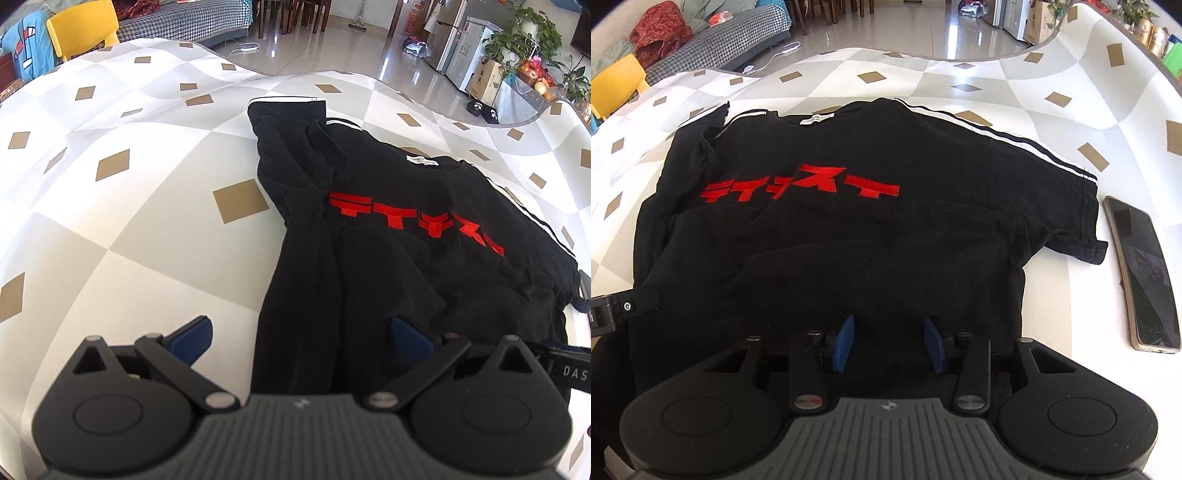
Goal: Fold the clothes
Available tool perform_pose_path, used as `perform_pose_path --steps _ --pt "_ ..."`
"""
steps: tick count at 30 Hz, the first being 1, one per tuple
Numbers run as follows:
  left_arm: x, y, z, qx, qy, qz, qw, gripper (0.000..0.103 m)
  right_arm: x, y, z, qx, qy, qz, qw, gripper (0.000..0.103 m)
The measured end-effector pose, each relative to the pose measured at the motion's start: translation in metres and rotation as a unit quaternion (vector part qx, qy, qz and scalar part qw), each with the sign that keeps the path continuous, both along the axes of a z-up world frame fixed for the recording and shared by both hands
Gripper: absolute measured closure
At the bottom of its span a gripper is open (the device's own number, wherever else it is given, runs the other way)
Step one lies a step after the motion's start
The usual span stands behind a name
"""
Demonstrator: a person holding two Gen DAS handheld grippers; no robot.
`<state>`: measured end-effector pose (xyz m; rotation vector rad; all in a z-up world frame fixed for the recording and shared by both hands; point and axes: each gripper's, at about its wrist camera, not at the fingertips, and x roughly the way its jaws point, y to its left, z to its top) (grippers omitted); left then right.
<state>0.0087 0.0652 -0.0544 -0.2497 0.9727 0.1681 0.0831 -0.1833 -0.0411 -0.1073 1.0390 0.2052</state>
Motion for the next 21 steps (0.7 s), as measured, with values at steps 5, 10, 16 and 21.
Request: perform_pose_path --steps 5,10,16,21 --pt "0.000 0.001 -0.009 0.009 0.009 0.001 0.9999 0.004 -0.001 0.003 -0.001 -0.016 -0.006 0.013 1.000 0.057" --pt "-0.001 0.002 -0.012 0.005 0.010 0.005 0.9999 0.006 -0.002 0.003 -0.002 -0.017 -0.009 0.016 1.000 0.055" --pt "-0.001 0.010 0.002 -0.018 -0.020 0.020 0.9994 0.006 -0.004 0.005 -0.002 -0.018 -0.014 0.015 1.000 0.054" --pt "0.011 0.008 0.008 0.005 -0.020 0.027 0.9994 0.005 -0.004 0.005 -0.003 -0.018 -0.014 0.013 1.000 0.053"
